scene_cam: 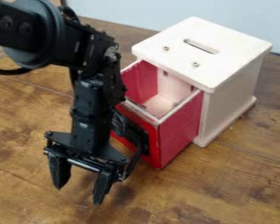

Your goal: Close the drawer

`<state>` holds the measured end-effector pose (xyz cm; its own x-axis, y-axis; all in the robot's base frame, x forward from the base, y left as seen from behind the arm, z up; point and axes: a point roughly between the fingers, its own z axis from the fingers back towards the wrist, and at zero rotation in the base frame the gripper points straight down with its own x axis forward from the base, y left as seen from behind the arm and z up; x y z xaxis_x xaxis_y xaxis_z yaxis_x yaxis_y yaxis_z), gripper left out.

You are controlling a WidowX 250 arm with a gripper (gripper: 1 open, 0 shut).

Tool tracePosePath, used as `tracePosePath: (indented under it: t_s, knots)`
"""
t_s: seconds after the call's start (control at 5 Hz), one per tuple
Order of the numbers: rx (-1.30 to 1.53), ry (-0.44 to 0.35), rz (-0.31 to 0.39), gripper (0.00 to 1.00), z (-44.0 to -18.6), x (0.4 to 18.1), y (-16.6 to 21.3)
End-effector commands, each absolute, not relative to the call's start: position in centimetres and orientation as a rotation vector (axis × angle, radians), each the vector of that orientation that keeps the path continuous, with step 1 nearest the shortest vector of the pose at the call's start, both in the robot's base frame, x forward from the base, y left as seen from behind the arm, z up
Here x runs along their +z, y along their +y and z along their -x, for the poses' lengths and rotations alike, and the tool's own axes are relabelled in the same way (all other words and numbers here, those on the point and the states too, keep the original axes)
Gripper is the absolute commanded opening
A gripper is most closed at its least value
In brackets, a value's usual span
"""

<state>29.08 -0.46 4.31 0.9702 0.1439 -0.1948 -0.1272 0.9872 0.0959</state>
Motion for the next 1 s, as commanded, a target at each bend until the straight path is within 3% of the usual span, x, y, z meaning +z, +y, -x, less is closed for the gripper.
tracePosePath:
  t_s: [0.0, 0.8]
  knots:
    - [0.156, 0.094, -0.069, 1.00, -31.62, 6.35, -1.30]
    - [0.164, 0.090, -0.064, 1.00, -32.55, 6.54, -1.81]
